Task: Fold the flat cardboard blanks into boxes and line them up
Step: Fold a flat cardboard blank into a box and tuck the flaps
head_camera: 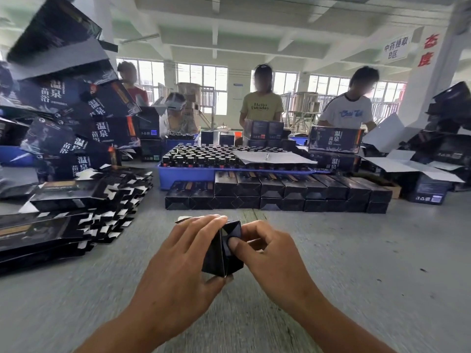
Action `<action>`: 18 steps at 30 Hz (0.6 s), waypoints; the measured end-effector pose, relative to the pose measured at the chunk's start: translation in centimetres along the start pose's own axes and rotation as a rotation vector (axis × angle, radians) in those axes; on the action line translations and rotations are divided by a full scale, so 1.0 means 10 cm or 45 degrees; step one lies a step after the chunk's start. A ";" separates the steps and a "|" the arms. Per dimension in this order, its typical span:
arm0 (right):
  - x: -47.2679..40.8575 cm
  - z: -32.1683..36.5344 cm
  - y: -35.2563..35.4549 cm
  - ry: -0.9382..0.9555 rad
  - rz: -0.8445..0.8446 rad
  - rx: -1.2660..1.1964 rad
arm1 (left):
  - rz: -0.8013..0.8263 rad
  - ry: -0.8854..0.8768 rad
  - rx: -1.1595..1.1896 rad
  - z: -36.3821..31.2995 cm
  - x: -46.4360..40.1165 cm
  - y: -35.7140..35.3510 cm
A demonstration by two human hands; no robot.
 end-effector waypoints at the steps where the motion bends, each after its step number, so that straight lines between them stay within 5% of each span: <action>1: 0.00 0.00 -0.01 0.015 -0.026 0.077 | 0.010 -0.008 -0.019 0.00 0.00 -0.01; 10: -0.01 0.03 0.09 -0.031 0.084 -0.202 | -0.024 -0.014 0.044 -0.01 0.01 0.00; 18: 0.02 0.05 0.00 0.056 -0.027 0.115 | -0.017 -0.043 0.019 0.00 0.01 -0.02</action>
Point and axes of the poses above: each hand's wrist, its own x-axis away from the middle knuckle, its own y-axis out of the back of the hand, z = x × y, the point moved 3 cm from there along -x, towards the middle knuckle, and after that the axes turned 3 degrees about z, right-handed, at the moved point
